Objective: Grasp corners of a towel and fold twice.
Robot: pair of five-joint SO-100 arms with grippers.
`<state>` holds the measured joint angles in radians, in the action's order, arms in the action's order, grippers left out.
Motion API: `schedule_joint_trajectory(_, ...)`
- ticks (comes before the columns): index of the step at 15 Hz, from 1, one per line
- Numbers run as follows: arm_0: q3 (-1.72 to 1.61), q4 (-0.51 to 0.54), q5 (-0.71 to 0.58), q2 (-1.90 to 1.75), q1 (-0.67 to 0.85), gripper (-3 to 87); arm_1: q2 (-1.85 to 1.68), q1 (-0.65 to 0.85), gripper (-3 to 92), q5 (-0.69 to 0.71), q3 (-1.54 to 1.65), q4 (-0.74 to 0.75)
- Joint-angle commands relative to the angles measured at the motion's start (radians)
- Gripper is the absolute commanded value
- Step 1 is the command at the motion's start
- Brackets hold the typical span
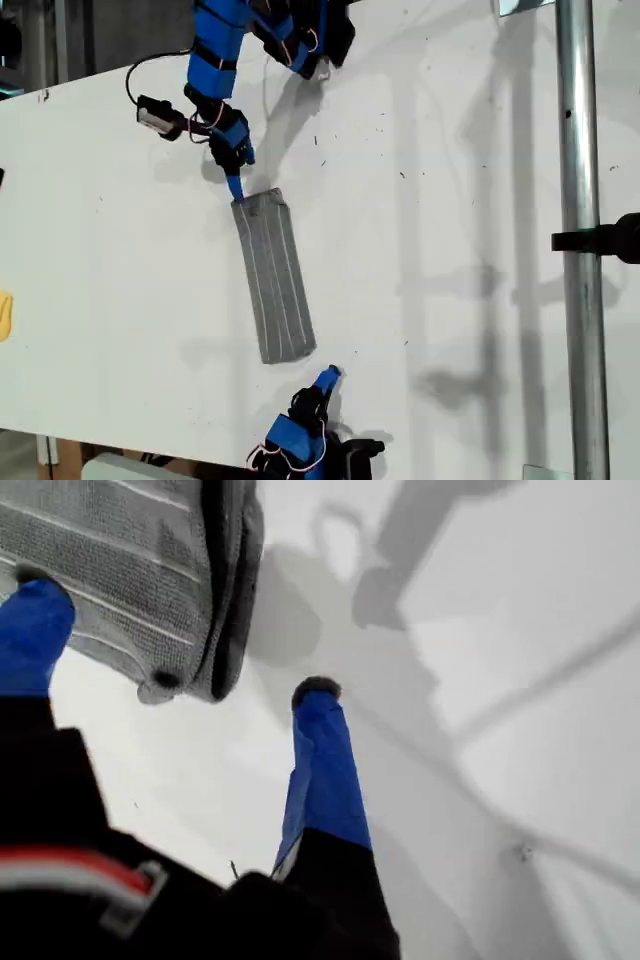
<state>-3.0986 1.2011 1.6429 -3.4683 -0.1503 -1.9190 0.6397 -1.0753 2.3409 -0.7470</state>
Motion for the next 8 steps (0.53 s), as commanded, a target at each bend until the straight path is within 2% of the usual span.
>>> schedule_joint_trajectory(1, -0.005, 0.009, 0.006, -0.005, 0.018, -2.6, 0.172, -0.051, 40.2, -0.067, -0.130, 0.124)
schedule_joint_trajectory(6, 0.002, 0.040, 0.002, -0.005, 0.025, -2.5, 0.589, -0.215, 31.8, -0.129, -0.522, 0.140)
schedule_joint_trajectory(7, 0.003, 0.043, 0.002, -0.005, 0.025, -2.5, 0.627, -0.239, 11.7, -0.133, -0.577, 0.129)
schedule_joint_trajectory(8, 0.003, 0.048, 0.003, -0.005, 0.021, -2.4, 0.640, -0.255, -0.3, -0.138, -0.592, 0.137)
